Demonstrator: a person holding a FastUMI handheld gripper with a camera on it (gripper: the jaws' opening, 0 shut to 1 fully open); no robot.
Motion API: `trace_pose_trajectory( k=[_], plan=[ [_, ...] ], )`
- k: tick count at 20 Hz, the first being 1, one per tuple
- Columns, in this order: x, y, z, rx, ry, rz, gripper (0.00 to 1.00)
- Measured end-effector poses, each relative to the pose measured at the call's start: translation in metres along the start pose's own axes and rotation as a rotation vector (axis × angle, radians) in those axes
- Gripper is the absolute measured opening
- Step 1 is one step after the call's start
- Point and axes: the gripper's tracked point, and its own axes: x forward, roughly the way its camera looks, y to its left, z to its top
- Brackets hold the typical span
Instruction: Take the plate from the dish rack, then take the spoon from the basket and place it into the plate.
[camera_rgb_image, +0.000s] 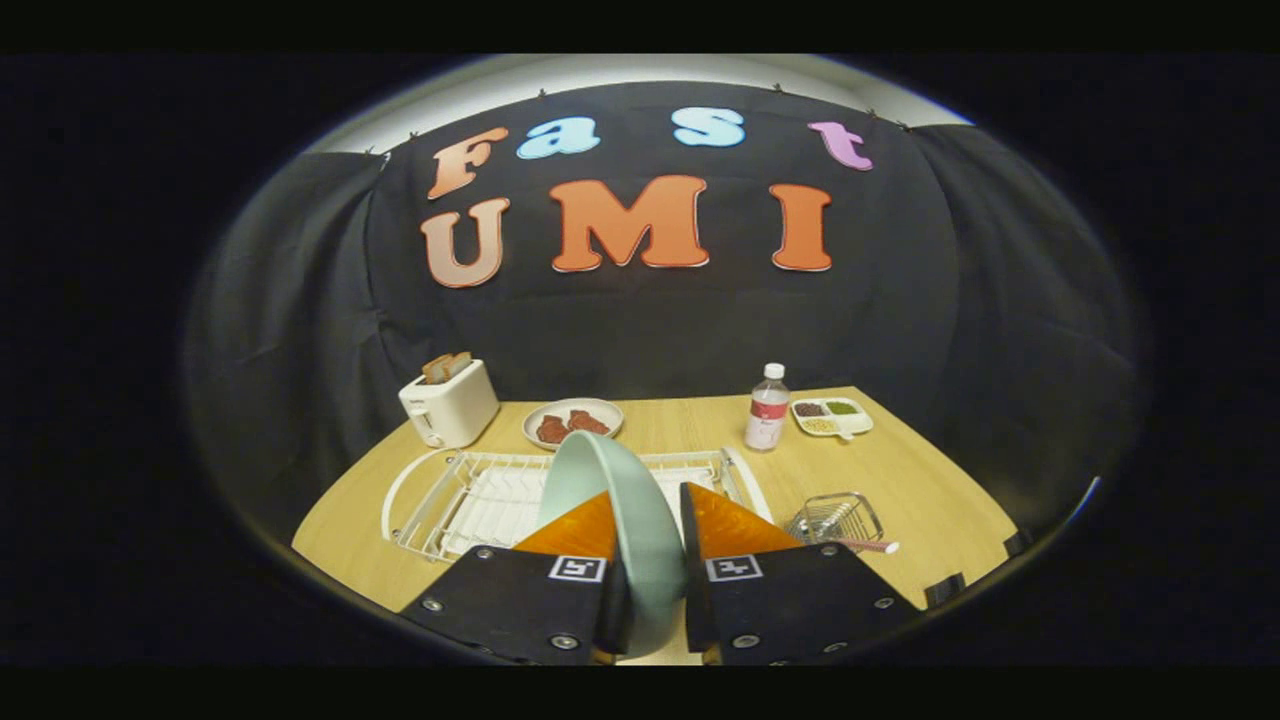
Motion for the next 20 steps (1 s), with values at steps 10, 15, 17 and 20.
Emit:
trace_pose_trajectory(
  k=[10,15,17,20],
  plan=[
    [-0.035,-0.004,-0.102,0.36,0.104,0.136,0.22],
    [-0.044,-0.004,-0.155,0.503,0.16,0.198,0.22],
    [-0.043,-0.006,-0.173,0.541,0.175,0.204,0.22],
    [-0.04,-0.011,-0.198,0.594,0.199,0.207,0.22]
  ],
)
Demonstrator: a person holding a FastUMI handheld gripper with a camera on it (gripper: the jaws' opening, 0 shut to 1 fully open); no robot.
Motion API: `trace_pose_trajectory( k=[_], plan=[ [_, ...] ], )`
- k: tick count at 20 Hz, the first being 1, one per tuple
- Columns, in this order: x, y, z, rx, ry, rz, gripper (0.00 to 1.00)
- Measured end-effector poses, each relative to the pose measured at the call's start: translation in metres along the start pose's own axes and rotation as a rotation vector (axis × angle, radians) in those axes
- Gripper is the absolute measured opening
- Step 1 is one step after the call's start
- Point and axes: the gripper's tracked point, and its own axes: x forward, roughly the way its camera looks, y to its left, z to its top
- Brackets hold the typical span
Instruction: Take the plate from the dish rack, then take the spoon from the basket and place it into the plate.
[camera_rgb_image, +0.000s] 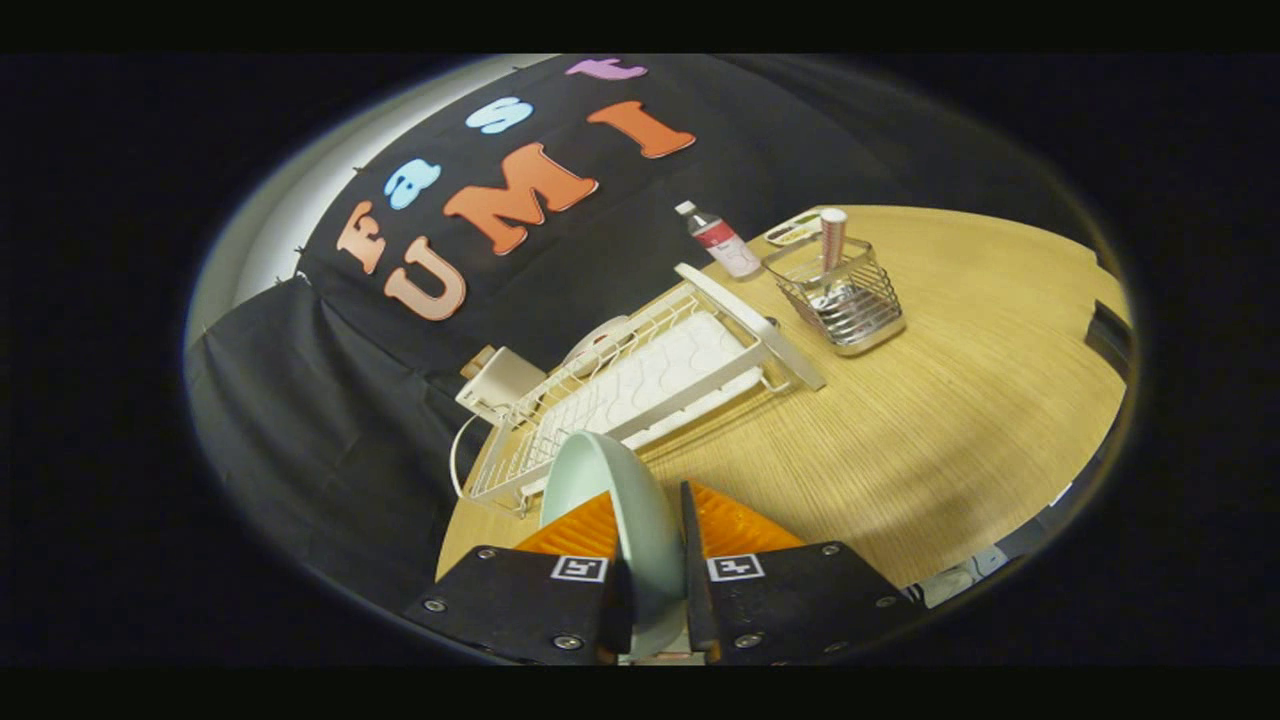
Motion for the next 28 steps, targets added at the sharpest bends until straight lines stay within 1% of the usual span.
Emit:
trace_pose_trajectory(
  k=[7,9,12,13,16,17,18,19,21,22,23,24,25,26,27,28],
  plan=[
    [0.019,-0.02,-0.013,0.112,0.015,0.001,0.22],
    [0.026,-0.026,-0.017,0.121,0.026,-0.013,0.23],
    [0.026,-0.022,-0.019,0.15,0.034,0.016,0.24],
    [0.026,-0.024,-0.02,0.152,0.034,0.005,0.25],
    [0.03,-0.031,-0.017,0.124,0.03,-0.024,0.36],
    [0.029,-0.034,-0.014,0.104,0.026,-0.034,0.38],
    [0.028,-0.034,-0.011,0.077,0.016,-0.042,0.42],
    [0.026,-0.036,-0.006,0.044,0.005,-0.057,0.44],
    [0.022,-0.041,0.006,-0.04,-0.031,-0.092,0.54],
    [0.019,-0.044,0.012,-0.083,-0.051,-0.111,0.62],
    [0.016,-0.046,0.02,-0.124,-0.074,-0.128,0.66],
    [0.011,-0.048,0.028,-0.16,-0.102,-0.15,0.72],
    [0.007,-0.051,0.039,-0.197,-0.134,-0.168,0.75],
    [0.002,-0.053,0.047,-0.242,-0.162,-0.185,0.82],
    [-0.001,-0.055,0.056,-0.288,-0.188,-0.207,0.86],
    [-0.007,-0.056,0.069,-0.333,-0.216,-0.226,0.94]
  ],
)
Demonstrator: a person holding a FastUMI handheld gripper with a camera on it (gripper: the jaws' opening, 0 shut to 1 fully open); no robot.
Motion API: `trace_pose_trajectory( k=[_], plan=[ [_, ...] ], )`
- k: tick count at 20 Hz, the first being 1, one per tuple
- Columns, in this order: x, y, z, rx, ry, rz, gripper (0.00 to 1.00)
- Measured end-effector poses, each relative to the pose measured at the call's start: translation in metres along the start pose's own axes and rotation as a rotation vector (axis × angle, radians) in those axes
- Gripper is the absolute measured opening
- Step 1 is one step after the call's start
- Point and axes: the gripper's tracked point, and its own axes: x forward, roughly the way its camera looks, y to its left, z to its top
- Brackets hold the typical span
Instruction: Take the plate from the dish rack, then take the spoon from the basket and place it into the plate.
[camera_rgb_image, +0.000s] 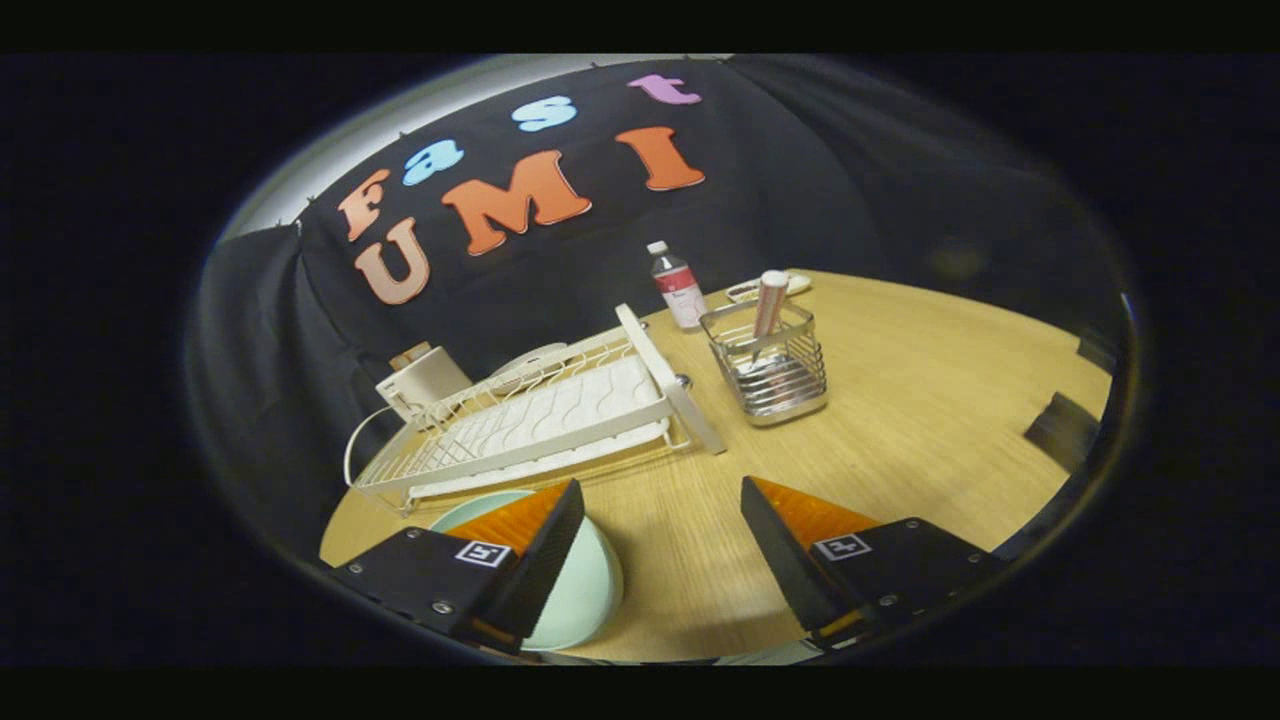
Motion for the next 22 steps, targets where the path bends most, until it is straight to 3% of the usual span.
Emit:
trace_pose_trajectory(
  k=[2,9,19,21,22],
  plan=[
    [-0.003,-0.007,0.013,-0.059,-0.04,-0.02,0.98],
    [-0.001,-0.032,0.058,-0.175,-0.157,-0.072,0.98],
    [0.025,-0.053,0.1,-0.201,-0.273,-0.088,0.98],
    [0.033,-0.051,0.104,-0.204,-0.282,-0.082,0.96],
    [0.037,-0.05,0.106,-0.205,-0.286,-0.081,0.9]
  ],
)
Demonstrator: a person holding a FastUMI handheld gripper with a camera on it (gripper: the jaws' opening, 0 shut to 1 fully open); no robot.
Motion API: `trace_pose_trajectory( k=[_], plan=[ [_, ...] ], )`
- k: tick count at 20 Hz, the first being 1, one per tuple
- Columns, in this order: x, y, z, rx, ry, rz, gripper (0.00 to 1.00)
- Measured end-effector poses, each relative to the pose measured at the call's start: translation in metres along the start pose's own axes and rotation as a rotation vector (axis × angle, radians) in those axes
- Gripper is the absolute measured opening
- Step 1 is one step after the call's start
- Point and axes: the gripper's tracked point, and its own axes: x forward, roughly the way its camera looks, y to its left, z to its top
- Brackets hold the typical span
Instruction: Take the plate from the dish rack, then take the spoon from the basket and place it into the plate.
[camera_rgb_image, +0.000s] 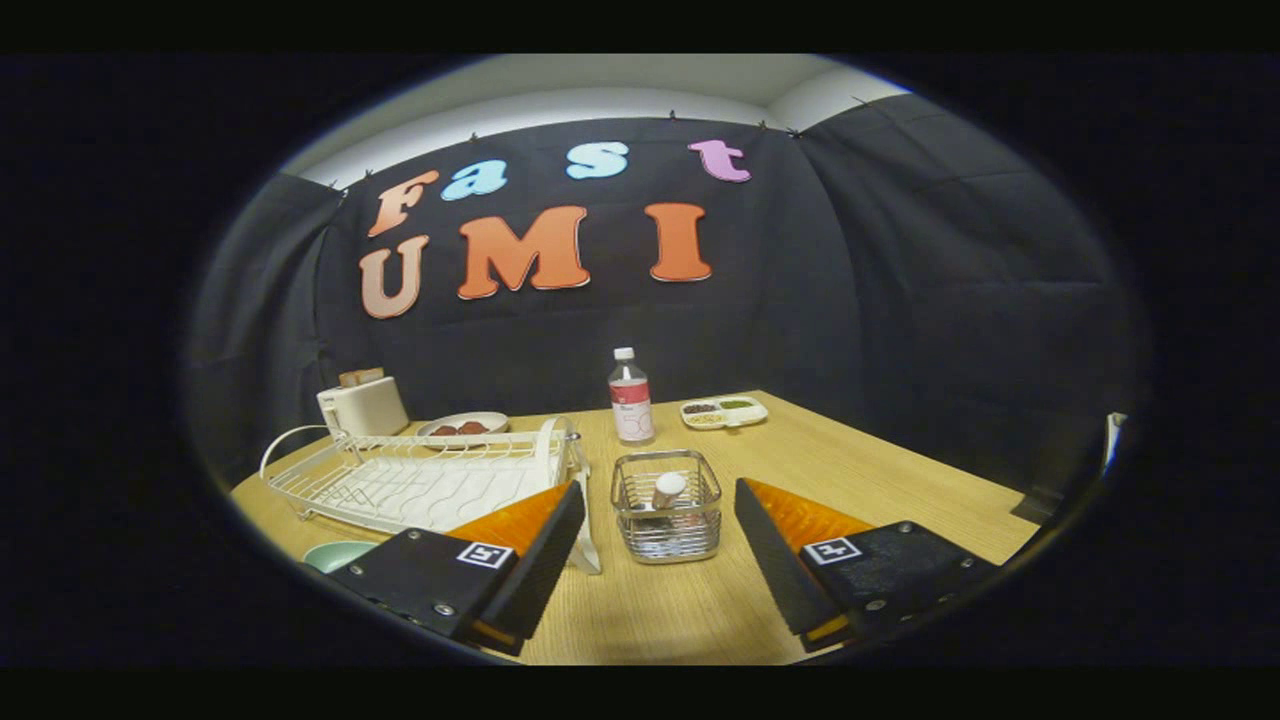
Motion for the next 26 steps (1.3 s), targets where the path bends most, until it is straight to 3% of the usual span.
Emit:
trace_pose_trajectory(
  k=[2,7,9,12,13,17,26],
  plan=[
    [0.008,0.001,0.0,-0.008,0.002,0.001,0.76],
    [0.025,0.003,-0.012,-0.01,0.051,0.011,0.59],
    [0.031,-0.008,-0.016,-0.012,0.063,-0.029,0.47],
    [0.028,-0.006,-0.012,0.007,0.042,-0.023,0.17],
    [0.033,-0.009,-0.013,-0.007,0.035,-0.044,0.13],
    [0.033,-0.011,-0.008,-0.03,0.008,-0.063,0.08],
    [0.014,-0.006,0.021,-0.024,-0.043,-0.048,0.07]
  ],
)
